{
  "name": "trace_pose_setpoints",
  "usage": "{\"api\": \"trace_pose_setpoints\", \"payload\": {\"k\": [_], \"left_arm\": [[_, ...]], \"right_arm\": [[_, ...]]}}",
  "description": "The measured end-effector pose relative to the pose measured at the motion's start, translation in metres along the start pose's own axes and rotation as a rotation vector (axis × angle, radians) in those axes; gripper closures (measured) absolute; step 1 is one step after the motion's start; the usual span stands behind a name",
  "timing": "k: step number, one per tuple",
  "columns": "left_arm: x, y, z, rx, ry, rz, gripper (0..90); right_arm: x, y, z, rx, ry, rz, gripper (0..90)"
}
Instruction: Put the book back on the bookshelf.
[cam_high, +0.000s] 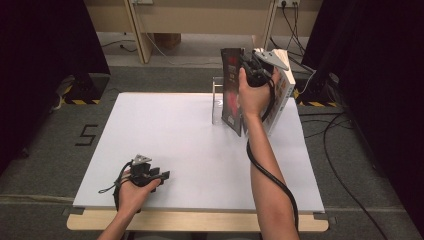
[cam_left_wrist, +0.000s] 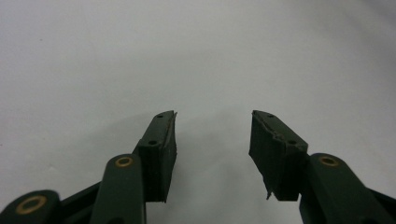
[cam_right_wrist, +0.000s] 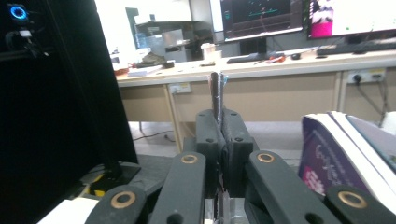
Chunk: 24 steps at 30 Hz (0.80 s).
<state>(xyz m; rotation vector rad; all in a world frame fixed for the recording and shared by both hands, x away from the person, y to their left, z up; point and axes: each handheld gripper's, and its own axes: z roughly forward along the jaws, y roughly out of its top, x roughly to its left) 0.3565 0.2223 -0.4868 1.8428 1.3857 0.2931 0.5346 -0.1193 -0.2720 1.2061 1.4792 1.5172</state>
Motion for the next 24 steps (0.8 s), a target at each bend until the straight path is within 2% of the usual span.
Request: {"api": "trace_pose_setpoints", "payload": {"k": [12,16,24], "left_arm": [[-0.002,-0.001,0.001,-0.001,-0.004,-0.002,50.3],[-0.002,-0.001,0.000,0.005,-0.003,0.002,50.3],[-0.003,0.000,0.000,-0.002,-0.004,0.001,50.4]], "right_arm": [[0.002,-0.021,-0.042,-0.017,0.009,-0.036,87.0],[0.000,-0.032,-0.055,0.002,0.008,-0.050,86.9],[-0.004,-0.050,-0.069,0.034,0.015,-0.057,86.9]]}}
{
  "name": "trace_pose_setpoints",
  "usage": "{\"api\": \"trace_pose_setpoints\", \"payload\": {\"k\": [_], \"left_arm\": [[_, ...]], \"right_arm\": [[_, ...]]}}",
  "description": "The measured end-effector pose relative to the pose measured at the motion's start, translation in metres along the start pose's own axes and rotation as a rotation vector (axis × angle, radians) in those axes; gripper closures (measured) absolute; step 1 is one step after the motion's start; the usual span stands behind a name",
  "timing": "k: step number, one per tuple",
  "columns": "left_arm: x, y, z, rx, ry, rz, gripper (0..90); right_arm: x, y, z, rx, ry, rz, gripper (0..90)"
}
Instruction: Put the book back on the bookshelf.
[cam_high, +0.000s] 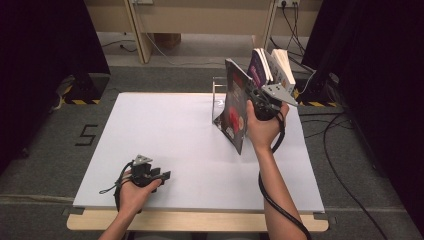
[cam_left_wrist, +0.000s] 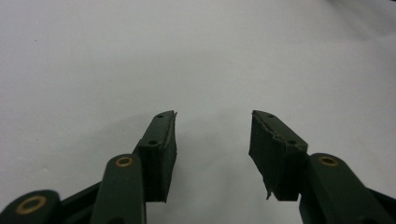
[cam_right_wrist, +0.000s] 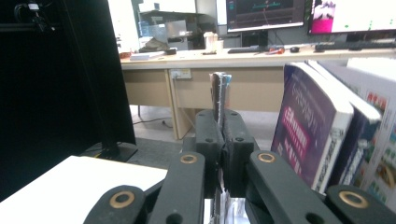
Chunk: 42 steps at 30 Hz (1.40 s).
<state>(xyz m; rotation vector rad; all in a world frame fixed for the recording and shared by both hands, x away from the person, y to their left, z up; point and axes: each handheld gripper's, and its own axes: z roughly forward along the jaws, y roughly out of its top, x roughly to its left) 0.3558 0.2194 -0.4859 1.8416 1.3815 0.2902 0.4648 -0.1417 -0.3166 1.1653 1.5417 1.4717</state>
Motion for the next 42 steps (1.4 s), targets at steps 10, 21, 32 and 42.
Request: {"api": "trace_pose_setpoints", "payload": {"k": [10,21,32,42], "left_arm": [[-0.001,0.001,-0.001,-0.006,-0.001,0.000,50.4],[-0.002,0.001,-0.001,-0.004,-0.001,0.004,50.4],[-0.002,0.001,-0.001,-0.006,-0.005,0.003,50.4],[-0.001,0.002,-0.001,-0.003,-0.007,0.006,50.4]], "right_arm": [[0.000,-0.012,-0.015,0.013,-0.006,-0.005,85.5],[-0.012,-0.012,-0.019,0.099,-0.017,0.028,80.2],[-0.012,-0.001,-0.006,0.129,-0.005,0.026,74.3],[-0.007,0.006,0.011,0.205,-0.020,0.003,76.3]]}}
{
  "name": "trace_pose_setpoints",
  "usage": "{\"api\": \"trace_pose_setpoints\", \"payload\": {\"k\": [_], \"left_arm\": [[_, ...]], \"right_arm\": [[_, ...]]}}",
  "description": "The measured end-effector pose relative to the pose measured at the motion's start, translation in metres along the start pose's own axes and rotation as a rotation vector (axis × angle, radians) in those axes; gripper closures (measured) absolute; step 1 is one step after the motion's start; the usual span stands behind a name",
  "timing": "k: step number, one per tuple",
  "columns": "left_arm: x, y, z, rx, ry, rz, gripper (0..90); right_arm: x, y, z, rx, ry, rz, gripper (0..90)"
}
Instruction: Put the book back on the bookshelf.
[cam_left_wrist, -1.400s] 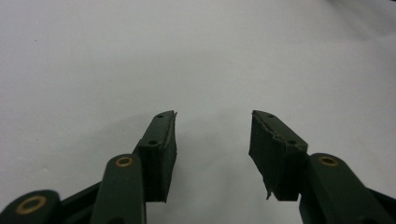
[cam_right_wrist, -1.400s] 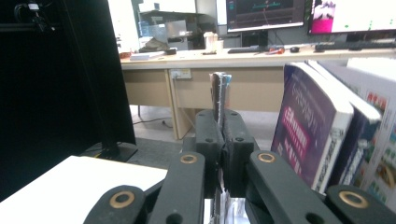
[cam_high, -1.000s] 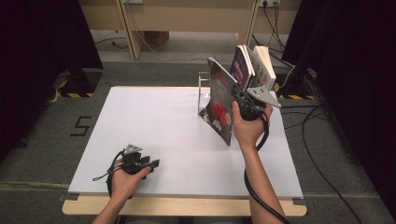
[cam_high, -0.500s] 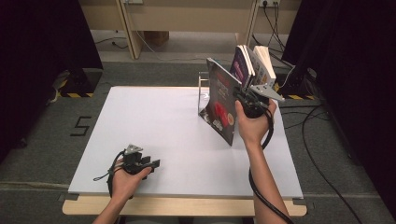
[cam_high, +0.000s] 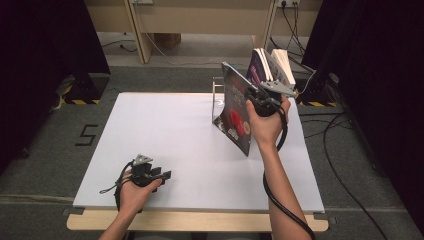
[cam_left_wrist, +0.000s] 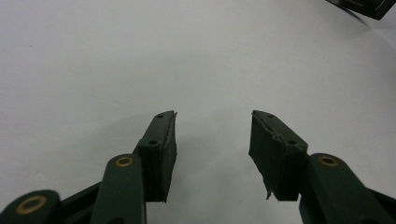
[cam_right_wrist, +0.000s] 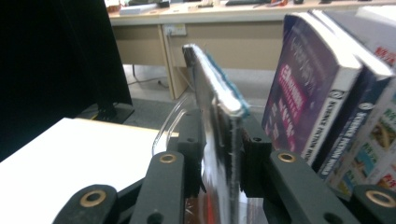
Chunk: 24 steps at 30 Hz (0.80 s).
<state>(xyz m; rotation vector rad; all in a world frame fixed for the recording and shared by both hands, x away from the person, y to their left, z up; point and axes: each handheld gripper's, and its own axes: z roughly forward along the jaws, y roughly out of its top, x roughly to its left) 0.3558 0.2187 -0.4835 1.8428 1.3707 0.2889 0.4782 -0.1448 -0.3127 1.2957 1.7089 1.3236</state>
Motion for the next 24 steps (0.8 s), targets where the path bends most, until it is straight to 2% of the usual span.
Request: {"api": "trace_pose_setpoints", "payload": {"k": [7,19,24], "left_arm": [[0.0000,-0.0004,0.0012,-0.005,-0.003,-0.003,50.4],[-0.0006,-0.0006,0.0019,0.007,-0.007,0.000,50.4],[-0.0009,-0.0013,0.0033,0.005,-0.005,0.004,50.5]], "right_arm": [[0.0010,0.0022,0.0058,0.038,-0.006,-0.010,80.5],[0.0007,0.0002,0.0036,0.032,0.026,0.013,86.3],[0.0012,0.0028,0.0018,0.028,0.043,0.002,86.7]]}}
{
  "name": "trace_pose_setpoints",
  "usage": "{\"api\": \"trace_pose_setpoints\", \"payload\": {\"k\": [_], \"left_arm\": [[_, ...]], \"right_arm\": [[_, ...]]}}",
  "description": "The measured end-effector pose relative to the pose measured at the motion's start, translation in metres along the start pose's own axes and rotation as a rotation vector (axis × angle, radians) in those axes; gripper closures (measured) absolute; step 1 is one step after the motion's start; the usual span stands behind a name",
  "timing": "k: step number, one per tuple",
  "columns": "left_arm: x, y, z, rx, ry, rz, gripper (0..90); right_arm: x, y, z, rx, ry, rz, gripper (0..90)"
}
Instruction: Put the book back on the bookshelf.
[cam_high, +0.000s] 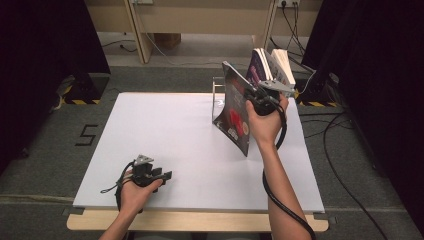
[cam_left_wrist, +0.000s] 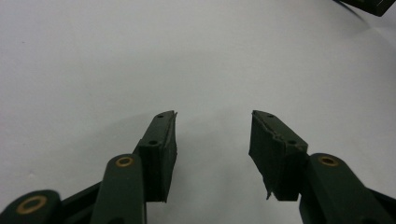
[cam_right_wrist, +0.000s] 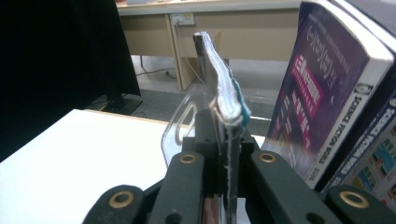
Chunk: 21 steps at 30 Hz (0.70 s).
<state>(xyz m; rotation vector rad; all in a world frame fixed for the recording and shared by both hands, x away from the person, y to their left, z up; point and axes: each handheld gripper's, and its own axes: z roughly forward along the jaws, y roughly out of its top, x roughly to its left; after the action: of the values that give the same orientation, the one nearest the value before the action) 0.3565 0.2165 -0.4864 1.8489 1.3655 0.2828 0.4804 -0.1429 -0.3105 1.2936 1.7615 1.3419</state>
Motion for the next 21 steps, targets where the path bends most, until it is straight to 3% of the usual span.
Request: {"api": "trace_pose_setpoints", "payload": {"k": [10,14,21], "left_arm": [[0.001,0.000,0.000,0.003,-0.001,-0.004,50.5],[0.001,0.000,-0.001,-0.005,-0.001,-0.006,50.5],[0.003,0.000,-0.001,-0.006,0.001,-0.008,50.6]], "right_arm": [[0.009,0.011,-0.006,-0.108,0.024,-0.015,87.0],[0.013,0.016,-0.003,-0.125,0.028,-0.006,87.0],[0.016,0.026,-0.004,-0.179,-0.003,-0.020,87.0]]}}
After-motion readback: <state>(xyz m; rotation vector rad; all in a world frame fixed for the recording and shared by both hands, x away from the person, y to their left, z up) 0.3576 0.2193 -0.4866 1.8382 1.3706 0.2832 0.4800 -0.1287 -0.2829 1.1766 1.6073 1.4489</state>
